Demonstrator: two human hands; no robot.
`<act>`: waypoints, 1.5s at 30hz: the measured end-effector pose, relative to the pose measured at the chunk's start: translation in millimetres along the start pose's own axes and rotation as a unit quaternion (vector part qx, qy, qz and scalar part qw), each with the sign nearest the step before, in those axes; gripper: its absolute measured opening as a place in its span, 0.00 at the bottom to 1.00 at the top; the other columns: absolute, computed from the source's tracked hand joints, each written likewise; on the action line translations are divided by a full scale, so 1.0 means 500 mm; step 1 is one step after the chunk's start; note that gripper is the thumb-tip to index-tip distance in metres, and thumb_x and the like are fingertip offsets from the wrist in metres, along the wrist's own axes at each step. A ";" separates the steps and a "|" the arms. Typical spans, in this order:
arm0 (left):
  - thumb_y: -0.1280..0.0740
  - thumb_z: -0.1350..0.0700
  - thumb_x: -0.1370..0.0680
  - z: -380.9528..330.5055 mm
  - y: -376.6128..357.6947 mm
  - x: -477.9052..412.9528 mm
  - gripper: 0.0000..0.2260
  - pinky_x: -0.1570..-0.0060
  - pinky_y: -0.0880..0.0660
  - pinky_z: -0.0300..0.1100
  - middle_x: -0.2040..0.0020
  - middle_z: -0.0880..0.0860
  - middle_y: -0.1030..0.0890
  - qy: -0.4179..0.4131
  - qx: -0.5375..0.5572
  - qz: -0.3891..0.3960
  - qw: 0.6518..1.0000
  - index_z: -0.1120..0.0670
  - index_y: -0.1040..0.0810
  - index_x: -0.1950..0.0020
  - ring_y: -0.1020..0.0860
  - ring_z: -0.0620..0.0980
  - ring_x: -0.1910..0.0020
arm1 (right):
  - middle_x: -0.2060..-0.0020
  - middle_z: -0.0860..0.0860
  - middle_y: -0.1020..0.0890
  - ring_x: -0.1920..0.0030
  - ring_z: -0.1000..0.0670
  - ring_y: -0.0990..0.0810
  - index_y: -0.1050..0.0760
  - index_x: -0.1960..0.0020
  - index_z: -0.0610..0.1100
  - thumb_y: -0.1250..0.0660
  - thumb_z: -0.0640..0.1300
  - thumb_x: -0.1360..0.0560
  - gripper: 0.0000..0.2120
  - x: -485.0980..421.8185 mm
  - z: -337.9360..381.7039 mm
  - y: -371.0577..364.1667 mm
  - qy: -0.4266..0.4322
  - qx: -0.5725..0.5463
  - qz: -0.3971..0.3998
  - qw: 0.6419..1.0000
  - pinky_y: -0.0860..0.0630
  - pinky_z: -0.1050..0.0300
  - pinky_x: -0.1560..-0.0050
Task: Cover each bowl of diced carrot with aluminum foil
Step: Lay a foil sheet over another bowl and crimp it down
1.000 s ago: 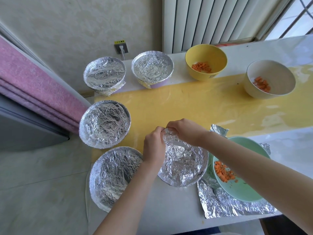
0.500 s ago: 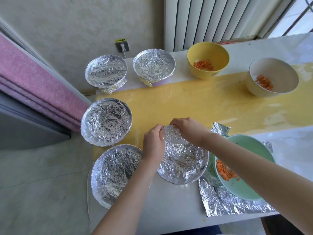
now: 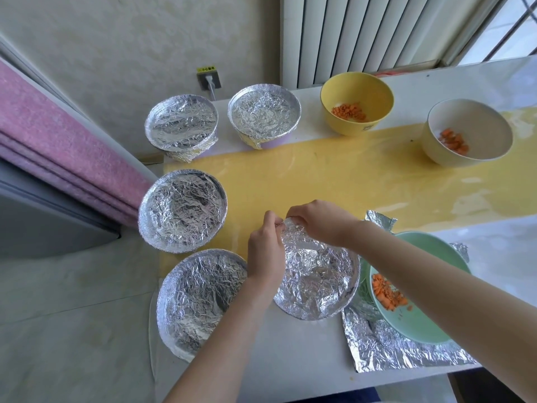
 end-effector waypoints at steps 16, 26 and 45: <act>0.44 0.62 0.19 0.002 0.007 0.009 0.10 0.59 0.26 0.45 0.44 0.54 0.22 0.027 -0.019 0.014 0.999 0.56 0.32 0.38 0.23 0.53 0.52 | 0.52 0.44 0.18 0.55 0.46 0.22 0.25 0.40 0.42 0.45 0.43 0.18 0.13 0.007 -0.014 0.001 -0.027 -0.108 -0.019 0.994 0.31 0.56 0.56; 0.42 0.62 0.19 0.012 -0.006 -0.009 0.11 0.60 0.27 0.45 0.53 0.59 0.19 0.021 -0.005 0.043 0.999 0.59 0.24 0.40 0.22 0.56 0.55 | 0.60 0.41 0.18 0.61 0.39 0.21 0.23 0.46 0.42 0.42 0.38 0.21 0.10 0.013 -0.020 -0.004 -0.025 -0.054 -0.050 0.997 0.26 0.49 0.60; 0.40 0.63 0.20 -0.006 0.002 0.011 0.04 0.69 0.29 0.45 0.60 0.57 0.19 -0.026 -0.009 -0.005 1.000 0.60 0.26 0.47 0.21 0.55 0.63 | 0.55 0.44 0.20 0.58 0.42 0.23 0.27 0.42 0.43 0.45 0.29 0.27 0.18 0.018 0.022 0.011 0.007 0.028 0.014 0.999 0.28 0.50 0.60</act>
Point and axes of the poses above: each hand's wrist, its own x-axis away from the middle knuckle, its own y-axis out of the back of the hand, z = x × y, the point moved 7 cm from there along -x, towards the middle knuckle
